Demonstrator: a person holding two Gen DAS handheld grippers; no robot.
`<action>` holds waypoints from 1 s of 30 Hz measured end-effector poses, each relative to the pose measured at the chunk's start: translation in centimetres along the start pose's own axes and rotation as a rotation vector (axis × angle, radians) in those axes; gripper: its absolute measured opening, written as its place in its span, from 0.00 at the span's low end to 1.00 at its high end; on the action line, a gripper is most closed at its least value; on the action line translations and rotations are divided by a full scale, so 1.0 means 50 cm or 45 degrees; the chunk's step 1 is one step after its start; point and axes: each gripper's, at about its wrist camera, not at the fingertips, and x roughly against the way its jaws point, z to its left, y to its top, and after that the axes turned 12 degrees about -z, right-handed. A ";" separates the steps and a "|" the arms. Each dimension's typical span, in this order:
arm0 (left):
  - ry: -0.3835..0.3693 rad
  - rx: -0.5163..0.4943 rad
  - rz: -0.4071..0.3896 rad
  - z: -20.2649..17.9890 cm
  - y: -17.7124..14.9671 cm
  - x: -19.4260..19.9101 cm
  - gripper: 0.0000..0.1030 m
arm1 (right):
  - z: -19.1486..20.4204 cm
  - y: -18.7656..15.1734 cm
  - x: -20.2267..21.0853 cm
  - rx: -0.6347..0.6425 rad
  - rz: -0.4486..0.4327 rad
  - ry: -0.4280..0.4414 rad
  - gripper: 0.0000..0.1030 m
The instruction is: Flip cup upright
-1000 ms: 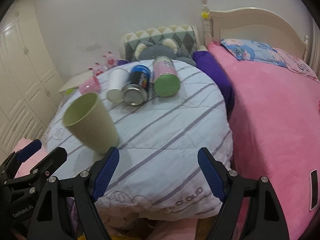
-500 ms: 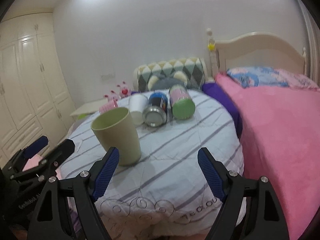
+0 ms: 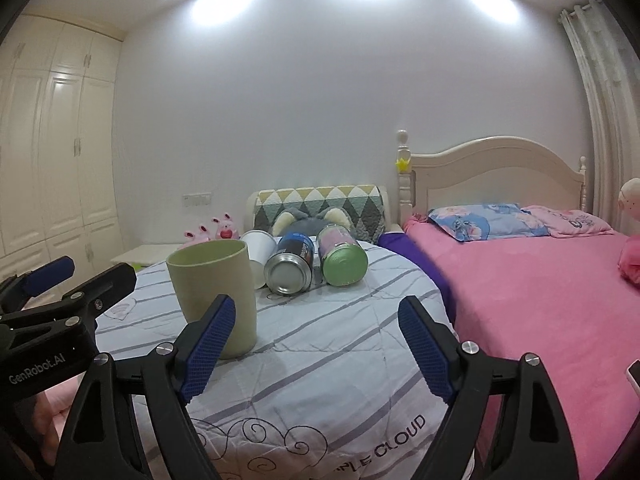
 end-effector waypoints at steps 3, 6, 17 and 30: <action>0.008 0.009 -0.037 0.003 -0.004 0.005 0.93 | -0.003 -0.004 0.005 -0.011 -0.019 0.001 0.82; 0.027 -0.025 -0.089 -0.002 0.000 0.016 0.96 | -0.004 -0.004 0.014 -0.007 -0.045 -0.012 0.83; 0.030 -0.024 -0.073 -0.007 -0.003 0.008 0.96 | -0.010 -0.016 0.007 -0.016 -0.018 -0.008 0.83; 0.042 -0.033 -0.071 -0.005 -0.007 0.006 0.96 | -0.023 -0.020 0.005 -0.031 -0.014 -0.025 0.83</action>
